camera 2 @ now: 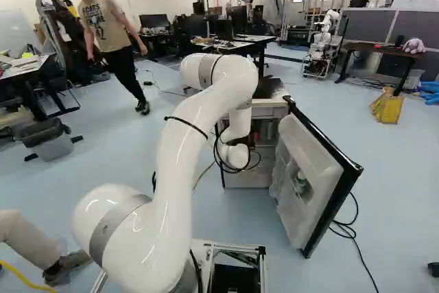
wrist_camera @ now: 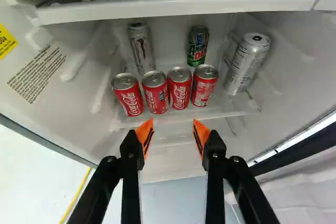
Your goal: Grab a drink from the fridge
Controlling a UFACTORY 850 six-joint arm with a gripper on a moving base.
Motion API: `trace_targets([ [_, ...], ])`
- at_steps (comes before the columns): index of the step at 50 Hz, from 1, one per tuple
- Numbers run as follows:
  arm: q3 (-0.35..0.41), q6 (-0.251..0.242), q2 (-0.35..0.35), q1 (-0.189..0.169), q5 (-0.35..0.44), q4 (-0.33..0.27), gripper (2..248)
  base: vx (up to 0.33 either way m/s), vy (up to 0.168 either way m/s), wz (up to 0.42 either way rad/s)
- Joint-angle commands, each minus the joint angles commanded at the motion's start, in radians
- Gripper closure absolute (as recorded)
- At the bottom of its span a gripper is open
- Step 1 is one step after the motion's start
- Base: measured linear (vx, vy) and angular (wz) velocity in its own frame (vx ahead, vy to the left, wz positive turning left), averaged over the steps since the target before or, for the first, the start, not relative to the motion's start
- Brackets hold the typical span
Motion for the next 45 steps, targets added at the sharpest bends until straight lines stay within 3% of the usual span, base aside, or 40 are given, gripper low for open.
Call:
trace_targets([
  [10,0.000,0.000,0.000,0.000,0.000,0.000,111,0.000,0.000,0.000],
  [11,0.000,0.000,0.000,0.000,0.000,0.000,99,0.000,0.000,0.000],
  [15,0.000,0.000,0.000,0.000,0.000,0.000,99,0.000,0.000,0.000],
  [16,0.000,0.000,0.000,0.000,0.000,0.000,87,0.000,0.000,0.000],
  [45,0.000,0.000,0.000,0.000,0.000,0.000,82,0.000,0.000,0.000],
])
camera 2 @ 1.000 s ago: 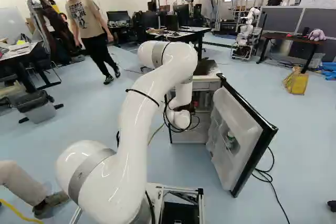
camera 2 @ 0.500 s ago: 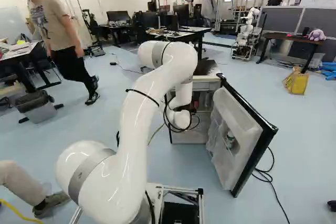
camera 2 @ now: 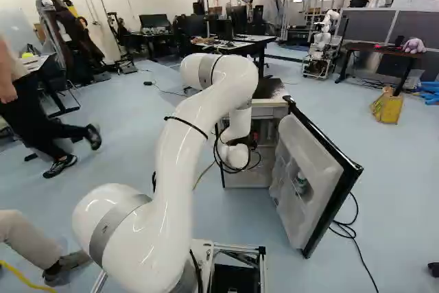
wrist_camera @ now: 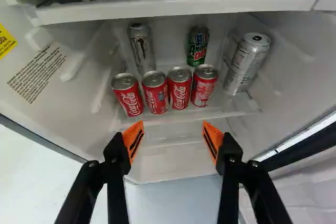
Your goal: Grab a drink from the fridge
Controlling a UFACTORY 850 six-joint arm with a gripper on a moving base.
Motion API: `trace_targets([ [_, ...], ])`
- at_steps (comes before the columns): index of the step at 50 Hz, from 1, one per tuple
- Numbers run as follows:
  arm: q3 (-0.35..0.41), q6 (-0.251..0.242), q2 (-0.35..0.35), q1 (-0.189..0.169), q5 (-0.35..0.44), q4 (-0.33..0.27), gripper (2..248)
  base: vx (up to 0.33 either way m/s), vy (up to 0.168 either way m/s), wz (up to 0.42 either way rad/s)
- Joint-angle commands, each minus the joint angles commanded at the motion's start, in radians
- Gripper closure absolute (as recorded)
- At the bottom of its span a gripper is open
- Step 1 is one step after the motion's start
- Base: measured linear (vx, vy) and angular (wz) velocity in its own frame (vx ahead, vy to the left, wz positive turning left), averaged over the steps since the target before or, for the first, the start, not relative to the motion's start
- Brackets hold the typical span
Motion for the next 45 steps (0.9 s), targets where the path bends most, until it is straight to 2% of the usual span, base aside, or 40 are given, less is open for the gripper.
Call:
trace_targets([
  [45,-0.119,0.000,-0.064,0.020,-0.013,0.000,82,0.000,0.000,0.000],
])
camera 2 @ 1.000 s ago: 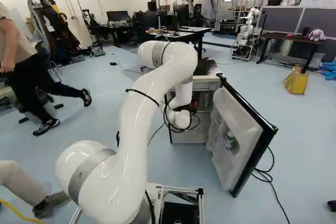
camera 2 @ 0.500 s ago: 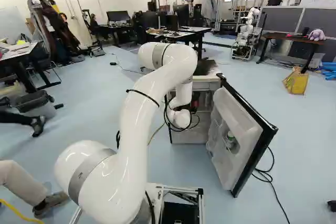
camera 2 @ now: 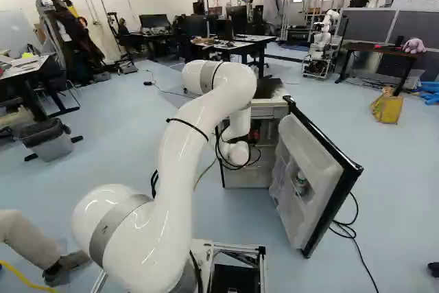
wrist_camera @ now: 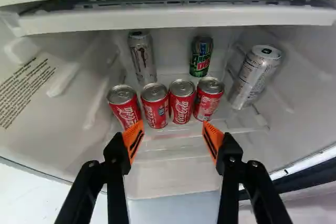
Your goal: Grab a drink from the fridge
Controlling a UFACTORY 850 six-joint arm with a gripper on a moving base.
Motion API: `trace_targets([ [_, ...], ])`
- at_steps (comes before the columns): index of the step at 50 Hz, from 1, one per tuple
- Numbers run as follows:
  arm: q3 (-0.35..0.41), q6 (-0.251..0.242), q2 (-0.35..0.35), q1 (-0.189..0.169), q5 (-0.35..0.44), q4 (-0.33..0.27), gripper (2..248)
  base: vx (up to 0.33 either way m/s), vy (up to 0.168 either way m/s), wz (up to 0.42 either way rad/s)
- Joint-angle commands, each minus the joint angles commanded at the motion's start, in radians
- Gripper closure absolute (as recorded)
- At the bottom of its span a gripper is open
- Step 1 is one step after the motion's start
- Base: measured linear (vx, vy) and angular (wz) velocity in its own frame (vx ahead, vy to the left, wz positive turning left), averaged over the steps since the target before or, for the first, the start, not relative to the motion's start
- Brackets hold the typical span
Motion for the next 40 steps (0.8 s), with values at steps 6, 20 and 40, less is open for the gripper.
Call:
trace_targets([
  [6,-0.009,0.000,-0.005,0.001,-0.007,0.000,82,0.000,0.000,0.000],
  [20,-0.034,0.000,-0.018,0.005,-0.024,0.000,82,0.000,0.000,0.000],
  [40,-0.081,0.000,-0.044,0.011,-0.045,0.000,82,0.000,0.000,0.000],
])
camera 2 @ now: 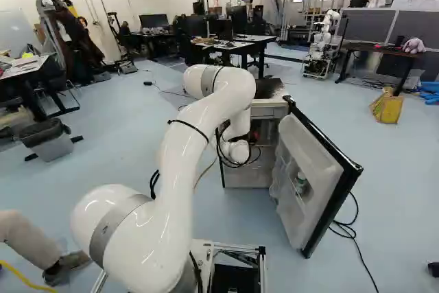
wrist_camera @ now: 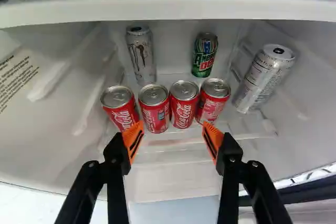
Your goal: Grab a drink from the fridge
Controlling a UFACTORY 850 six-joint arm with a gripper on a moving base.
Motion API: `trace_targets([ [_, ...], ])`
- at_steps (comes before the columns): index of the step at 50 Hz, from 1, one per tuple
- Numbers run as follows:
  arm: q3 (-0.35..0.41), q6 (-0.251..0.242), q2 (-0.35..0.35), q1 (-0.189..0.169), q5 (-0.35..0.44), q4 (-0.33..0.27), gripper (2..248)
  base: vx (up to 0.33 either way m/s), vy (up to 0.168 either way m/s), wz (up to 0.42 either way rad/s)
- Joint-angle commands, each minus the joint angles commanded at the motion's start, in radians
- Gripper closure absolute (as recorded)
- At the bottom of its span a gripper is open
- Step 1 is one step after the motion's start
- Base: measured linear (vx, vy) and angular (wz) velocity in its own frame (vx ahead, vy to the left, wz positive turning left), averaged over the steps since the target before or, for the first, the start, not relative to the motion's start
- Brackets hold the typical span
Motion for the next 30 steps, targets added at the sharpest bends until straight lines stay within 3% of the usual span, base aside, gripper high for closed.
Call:
trace_targets([
  [30,-0.064,0.000,-0.035,-0.015,-0.002,0.000,82,0.000,0.000,0.000],
])
